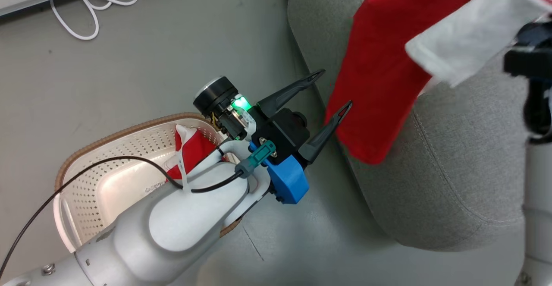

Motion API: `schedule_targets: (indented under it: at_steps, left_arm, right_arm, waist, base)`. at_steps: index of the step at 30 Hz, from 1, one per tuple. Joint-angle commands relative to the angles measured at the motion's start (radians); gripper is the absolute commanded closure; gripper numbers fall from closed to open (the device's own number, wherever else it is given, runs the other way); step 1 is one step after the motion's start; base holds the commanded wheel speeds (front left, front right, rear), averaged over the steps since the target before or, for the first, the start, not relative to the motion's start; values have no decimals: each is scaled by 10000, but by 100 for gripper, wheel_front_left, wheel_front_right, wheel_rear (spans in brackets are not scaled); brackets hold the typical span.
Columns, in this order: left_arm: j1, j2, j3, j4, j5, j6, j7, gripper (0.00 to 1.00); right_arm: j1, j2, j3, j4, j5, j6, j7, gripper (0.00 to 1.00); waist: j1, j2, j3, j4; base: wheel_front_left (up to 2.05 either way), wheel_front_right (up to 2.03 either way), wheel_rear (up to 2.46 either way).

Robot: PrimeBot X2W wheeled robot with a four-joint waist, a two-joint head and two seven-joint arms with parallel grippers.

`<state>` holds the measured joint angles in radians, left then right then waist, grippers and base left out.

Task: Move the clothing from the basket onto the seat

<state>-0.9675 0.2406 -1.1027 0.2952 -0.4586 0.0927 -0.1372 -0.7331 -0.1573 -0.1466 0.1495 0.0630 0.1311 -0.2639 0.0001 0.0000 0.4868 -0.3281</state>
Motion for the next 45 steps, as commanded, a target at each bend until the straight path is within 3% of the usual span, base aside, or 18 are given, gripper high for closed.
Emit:
schedule_targets:
  at_steps: [1,5,14,18,23,32,45]
  left_arm:
    - [-140,82,33,-41,42,26,31,0]
    - [-412,244,43,-273,184,33,117,0]
    - [-1133,628,33,-787,559,48,447,0]
    - [-1392,835,24,-1051,670,73,648,0]
    - [-1576,1036,54,-1335,749,99,759,0]
    - [-1856,1191,-7,-1692,855,84,943,0]
    - [-2044,1429,-34,-1960,917,166,1102,0]
  right_arm:
    - [-356,-204,-145,-99,-55,-7,-9,100]
    - [-1511,-1083,-841,-297,-55,-7,-9,100]
    - [-3889,-3820,-2583,301,378,-7,-9,100]
    - [-4522,-4552,-3188,663,444,-7,-7,100]
    - [-4777,-4244,-3340,971,-37,-7,267,100]
    - [-3711,-3317,-3524,2470,-532,-7,23,100]
    - [-2746,-2121,-3781,4140,-555,-7,-4,100]
  waist:
    - [-1,0,262,123]
    - [-1,0,896,269]
    - [-1,0,2290,303]
    - [-1,0,2765,190]
    - [-1,0,3146,32]
    - [-1,0,3748,96]
    - [-1,0,4265,301]
  base:
    - [0,0,0]
    - [0,0,0]
    - [0,0,0]
    - [0,0,0]
    - [0,0,0]
    - [0,0,0]
    - [0,0,0]
